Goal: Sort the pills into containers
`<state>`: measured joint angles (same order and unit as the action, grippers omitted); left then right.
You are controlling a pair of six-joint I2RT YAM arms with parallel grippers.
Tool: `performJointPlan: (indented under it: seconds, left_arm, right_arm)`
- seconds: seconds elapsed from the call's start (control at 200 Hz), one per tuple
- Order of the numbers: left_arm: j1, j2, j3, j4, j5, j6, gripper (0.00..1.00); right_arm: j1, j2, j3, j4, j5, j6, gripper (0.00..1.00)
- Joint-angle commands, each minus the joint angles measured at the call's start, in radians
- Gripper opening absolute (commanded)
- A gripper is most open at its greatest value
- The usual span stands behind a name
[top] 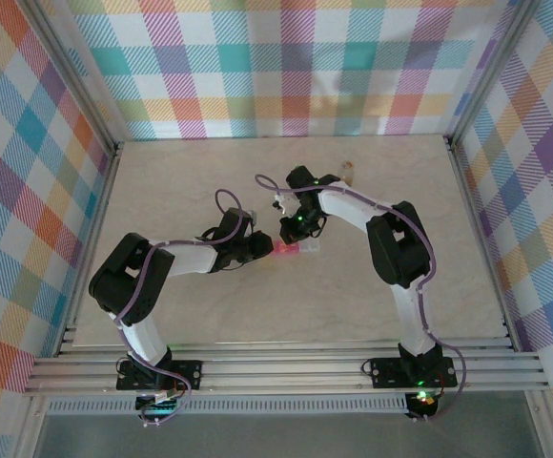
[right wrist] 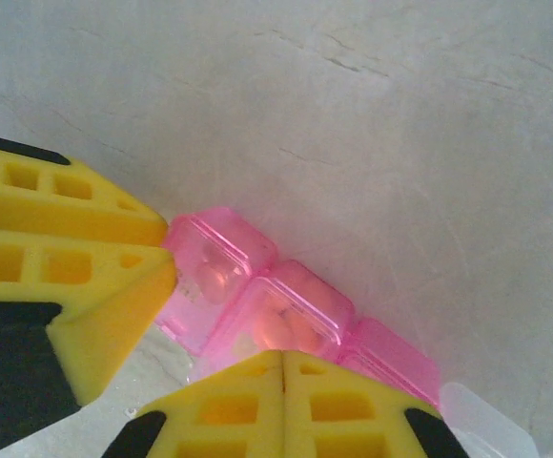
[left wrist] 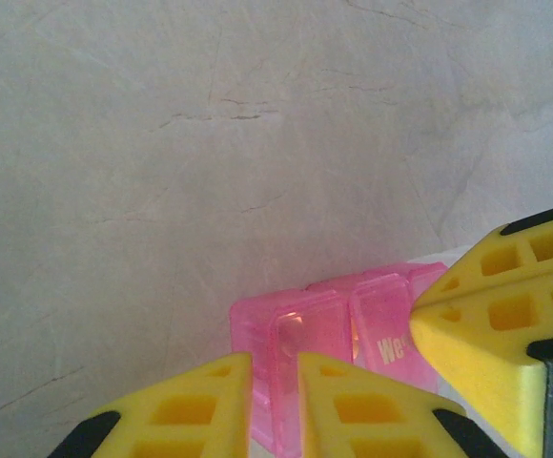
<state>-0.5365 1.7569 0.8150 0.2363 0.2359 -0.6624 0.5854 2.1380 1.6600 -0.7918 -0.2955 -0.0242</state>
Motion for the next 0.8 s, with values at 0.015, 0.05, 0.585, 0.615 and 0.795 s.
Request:
performJointPlan:
  seconds: [0.015,0.05,0.585,0.615,0.795]
  left_arm:
    - [-0.005,0.036,-0.017,-0.083,-0.055,-0.002,0.19]
    - [-0.005,0.036,-0.017,-0.082,-0.054,-0.002,0.19]
    - [-0.005,0.045,-0.021,-0.072,-0.058,-0.003,0.18]
    - [-0.005,0.05,-0.02,-0.07,-0.057,-0.003,0.18]
    - [-0.005,0.061,-0.016,-0.067,-0.054,0.002,0.18]
  right_arm:
    - [0.018,-0.037,0.044,-0.052,0.017,0.029,0.0]
    - [0.023,-0.038,0.048,-0.058,0.015,0.029,0.0]
    - [0.047,0.042,-0.043,-0.022,0.088,0.103,0.0]
    - [0.047,0.051,-0.052,-0.017,0.096,0.11,0.0]
    - [0.046,0.027,-0.118,0.052,0.069,0.145,0.0]
